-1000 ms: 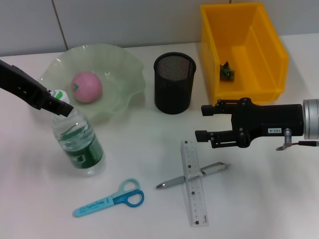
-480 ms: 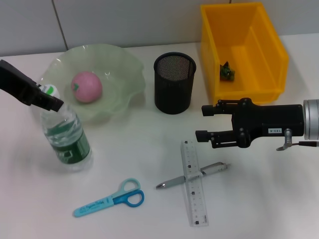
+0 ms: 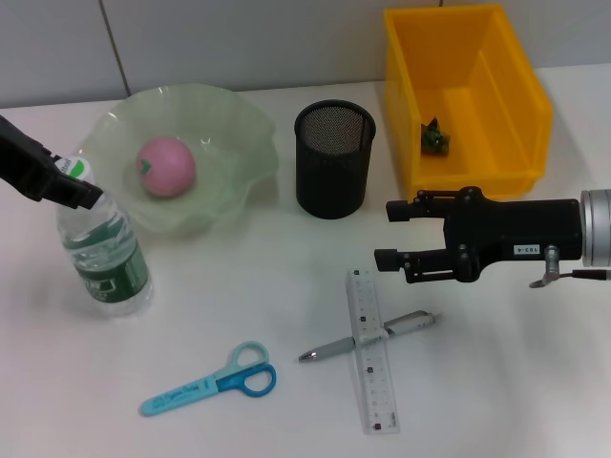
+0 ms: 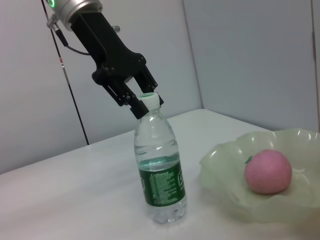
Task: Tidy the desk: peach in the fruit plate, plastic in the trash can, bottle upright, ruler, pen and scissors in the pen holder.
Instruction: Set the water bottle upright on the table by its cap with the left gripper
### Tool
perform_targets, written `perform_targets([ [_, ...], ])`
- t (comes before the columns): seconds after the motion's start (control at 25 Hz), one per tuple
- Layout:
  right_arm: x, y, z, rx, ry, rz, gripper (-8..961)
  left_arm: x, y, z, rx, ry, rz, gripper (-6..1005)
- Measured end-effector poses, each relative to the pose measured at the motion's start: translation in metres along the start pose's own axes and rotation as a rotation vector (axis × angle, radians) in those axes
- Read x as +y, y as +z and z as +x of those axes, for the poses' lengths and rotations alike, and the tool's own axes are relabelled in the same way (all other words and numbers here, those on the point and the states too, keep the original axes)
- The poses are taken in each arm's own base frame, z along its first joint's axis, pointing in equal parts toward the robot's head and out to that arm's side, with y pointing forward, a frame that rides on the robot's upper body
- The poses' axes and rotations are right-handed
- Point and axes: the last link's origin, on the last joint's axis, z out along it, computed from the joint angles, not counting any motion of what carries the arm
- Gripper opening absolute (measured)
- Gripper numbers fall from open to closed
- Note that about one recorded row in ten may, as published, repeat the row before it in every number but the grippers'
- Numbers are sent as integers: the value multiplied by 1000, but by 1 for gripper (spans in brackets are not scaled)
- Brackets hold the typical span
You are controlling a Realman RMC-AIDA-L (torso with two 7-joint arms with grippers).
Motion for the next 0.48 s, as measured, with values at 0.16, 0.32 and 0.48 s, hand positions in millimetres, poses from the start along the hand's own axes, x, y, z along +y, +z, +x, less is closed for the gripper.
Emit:
perform_targets([
  [0.16, 0, 0, 0, 0, -1, 0, 762, -4, 1, -1, 4, 14, 31, 444],
  [0.32, -1, 0, 0, 1, -1, 2, 762, -6, 1, 0, 10, 20, 45, 444],
  [0.48, -1, 1, -1, -2, -3, 3, 762, -6, 1, 0, 11, 31, 49, 444],
])
